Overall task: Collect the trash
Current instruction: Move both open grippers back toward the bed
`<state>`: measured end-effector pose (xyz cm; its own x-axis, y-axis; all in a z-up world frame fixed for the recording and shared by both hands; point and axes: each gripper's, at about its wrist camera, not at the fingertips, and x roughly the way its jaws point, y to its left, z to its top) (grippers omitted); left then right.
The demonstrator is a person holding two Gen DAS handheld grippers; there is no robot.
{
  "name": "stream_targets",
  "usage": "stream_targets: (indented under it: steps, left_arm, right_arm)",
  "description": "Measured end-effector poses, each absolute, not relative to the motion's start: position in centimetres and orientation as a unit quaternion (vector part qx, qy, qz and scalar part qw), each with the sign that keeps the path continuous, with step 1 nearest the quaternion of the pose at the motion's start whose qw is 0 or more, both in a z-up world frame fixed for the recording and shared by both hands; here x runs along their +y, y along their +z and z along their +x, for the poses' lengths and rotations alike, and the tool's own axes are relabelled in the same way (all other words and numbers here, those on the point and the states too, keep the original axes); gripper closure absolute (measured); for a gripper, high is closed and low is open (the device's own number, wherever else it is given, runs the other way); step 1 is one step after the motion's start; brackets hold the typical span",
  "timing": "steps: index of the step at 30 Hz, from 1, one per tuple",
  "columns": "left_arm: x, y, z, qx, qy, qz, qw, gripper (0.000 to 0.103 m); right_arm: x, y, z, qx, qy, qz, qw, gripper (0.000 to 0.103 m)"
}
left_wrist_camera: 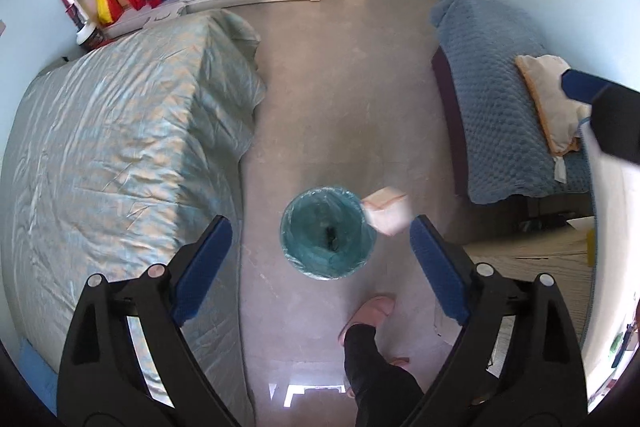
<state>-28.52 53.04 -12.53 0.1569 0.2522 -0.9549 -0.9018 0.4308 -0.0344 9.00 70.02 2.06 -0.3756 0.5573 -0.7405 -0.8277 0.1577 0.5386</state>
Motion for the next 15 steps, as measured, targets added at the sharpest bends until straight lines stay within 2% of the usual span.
stream_targets:
  steps: [8,15]
  left_arm:
    - [52.2,-12.6,-28.3,0.504,0.413,-0.330,0.683,0.015]
    - [50.6,-11.3,-25.8,0.512,0.382,-0.299,0.709,0.015]
  right_arm:
    - [68.1,1.6,10.3,0.543,0.618,-0.124,0.555,0.009]
    - [62.7,2.5,12.5,0.544,0.583,-0.096,0.595,0.009]
